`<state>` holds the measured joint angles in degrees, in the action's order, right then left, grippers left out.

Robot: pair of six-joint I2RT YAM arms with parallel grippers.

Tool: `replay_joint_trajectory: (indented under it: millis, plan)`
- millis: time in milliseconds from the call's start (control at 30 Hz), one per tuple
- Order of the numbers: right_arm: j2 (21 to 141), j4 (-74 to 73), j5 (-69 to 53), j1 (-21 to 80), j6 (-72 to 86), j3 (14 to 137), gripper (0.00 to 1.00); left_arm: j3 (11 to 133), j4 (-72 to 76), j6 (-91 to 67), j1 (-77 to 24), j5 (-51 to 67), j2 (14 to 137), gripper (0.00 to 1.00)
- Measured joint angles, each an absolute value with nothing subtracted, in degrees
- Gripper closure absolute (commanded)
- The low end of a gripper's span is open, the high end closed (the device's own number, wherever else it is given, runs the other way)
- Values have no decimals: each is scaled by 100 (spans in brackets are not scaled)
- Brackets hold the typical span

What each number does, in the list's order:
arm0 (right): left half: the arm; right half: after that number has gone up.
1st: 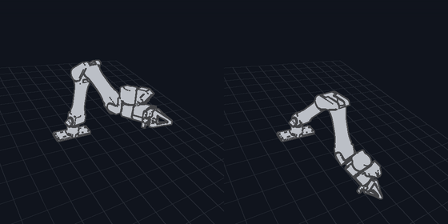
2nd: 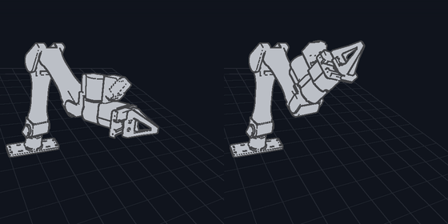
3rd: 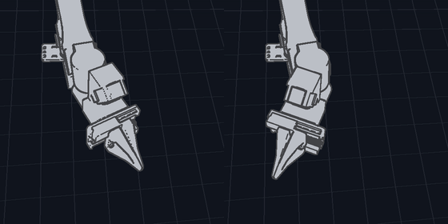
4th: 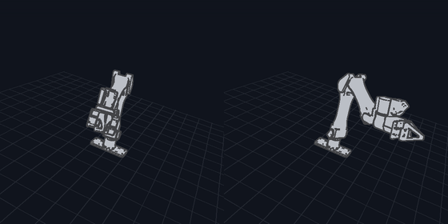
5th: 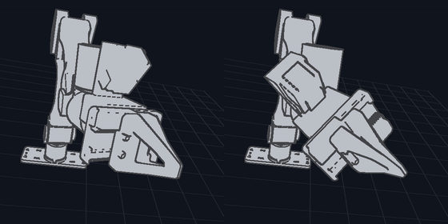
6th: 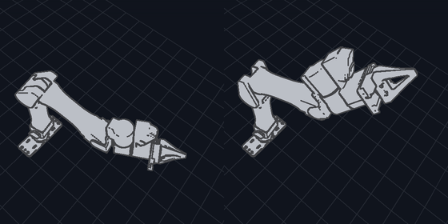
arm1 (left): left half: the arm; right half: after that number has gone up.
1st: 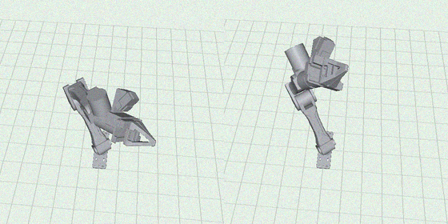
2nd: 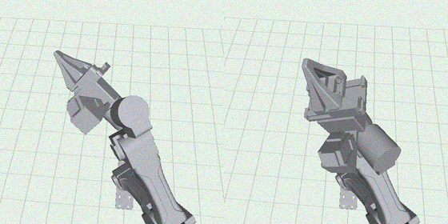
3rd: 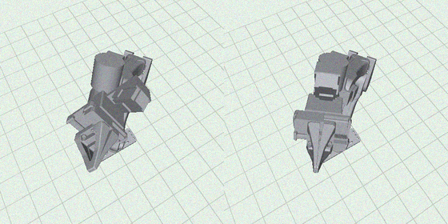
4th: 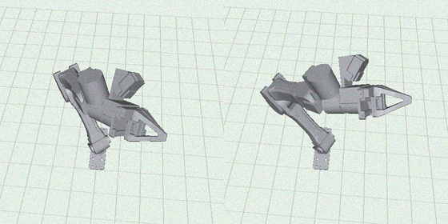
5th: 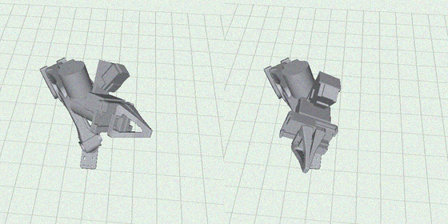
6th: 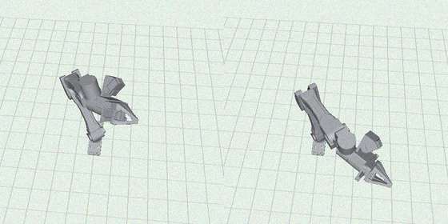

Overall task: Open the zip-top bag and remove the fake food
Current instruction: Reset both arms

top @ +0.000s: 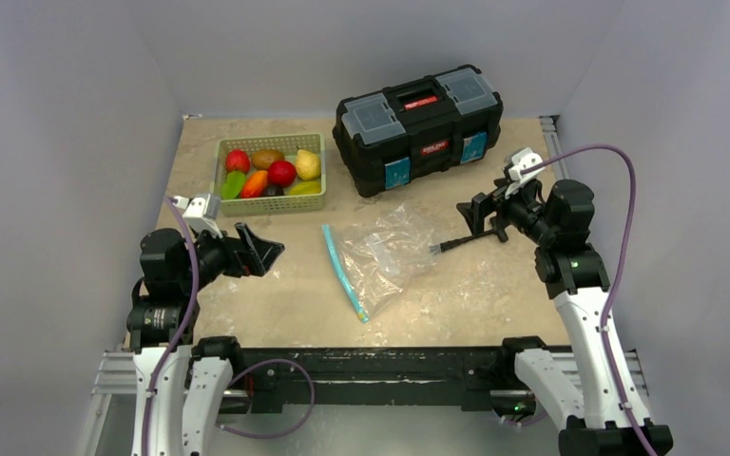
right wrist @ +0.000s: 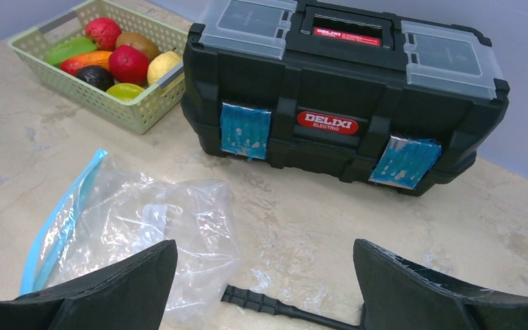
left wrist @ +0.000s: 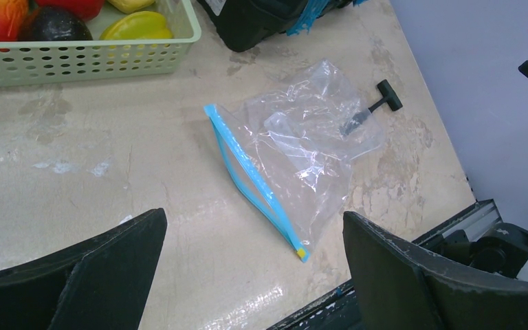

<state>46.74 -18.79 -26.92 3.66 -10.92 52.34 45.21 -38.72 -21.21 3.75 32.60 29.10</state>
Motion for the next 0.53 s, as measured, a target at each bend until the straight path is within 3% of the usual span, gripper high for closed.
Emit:
replay_joint_trajectory:
  millis: [533]
  plan:
    - [4674,-1837,-2700,366,-1094,5201,1,4521,-3874,-2119,375,3262,2943,0]
